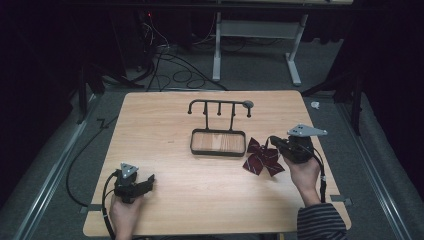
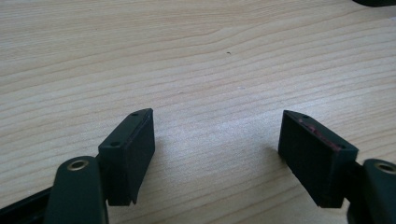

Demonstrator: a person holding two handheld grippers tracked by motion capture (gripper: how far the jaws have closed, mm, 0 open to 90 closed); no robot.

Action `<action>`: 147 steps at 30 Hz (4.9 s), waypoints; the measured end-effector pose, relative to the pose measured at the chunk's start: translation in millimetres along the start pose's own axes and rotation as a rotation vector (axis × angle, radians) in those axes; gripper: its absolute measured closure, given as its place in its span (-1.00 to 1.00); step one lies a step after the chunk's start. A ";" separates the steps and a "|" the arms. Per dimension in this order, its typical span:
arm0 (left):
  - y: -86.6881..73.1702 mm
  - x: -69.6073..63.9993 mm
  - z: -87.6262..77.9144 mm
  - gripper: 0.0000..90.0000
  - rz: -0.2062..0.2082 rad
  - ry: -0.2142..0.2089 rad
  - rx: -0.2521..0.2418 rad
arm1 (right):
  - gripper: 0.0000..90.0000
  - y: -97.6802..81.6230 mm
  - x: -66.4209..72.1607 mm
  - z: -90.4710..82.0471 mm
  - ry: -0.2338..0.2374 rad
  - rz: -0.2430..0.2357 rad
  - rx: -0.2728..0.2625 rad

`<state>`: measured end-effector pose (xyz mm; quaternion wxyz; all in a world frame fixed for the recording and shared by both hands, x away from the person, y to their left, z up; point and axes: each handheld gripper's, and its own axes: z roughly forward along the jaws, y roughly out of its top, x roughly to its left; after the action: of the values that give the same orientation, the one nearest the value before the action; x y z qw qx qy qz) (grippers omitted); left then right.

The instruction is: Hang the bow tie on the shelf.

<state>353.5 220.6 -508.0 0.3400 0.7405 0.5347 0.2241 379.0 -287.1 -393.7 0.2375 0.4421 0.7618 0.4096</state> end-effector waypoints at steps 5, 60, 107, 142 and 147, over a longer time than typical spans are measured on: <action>0.0 -0.2 0.2 -0.38 0.001 0.001 -0.001 | 1.00 4.5 3.8 -4.6 0.004 -0.019 -0.010; 0.0 -0.2 0.2 -0.38 0.001 0.002 -0.002 | 1.00 46.7 29.0 -18.9 0.144 -0.087 -0.105; -0.1 0.1 0.2 -0.38 -0.004 0.000 -0.003 | 1.00 80.7 48.7 -3.0 0.220 -0.137 -0.108; -0.2 0.9 -0.1 -0.38 -0.011 -0.008 -0.005 | 1.00 101.2 52.0 18.1 0.262 -0.117 -0.102; -0.2 1.0 -0.1 -0.38 -0.012 -0.008 -0.006 | 1.00 103.5 52.9 21.7 0.262 -0.117 -0.098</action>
<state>353.6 221.6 -508.2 0.3458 0.7371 0.5370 0.2209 418.1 -203.9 -319.3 0.1806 0.3278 0.7899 0.4859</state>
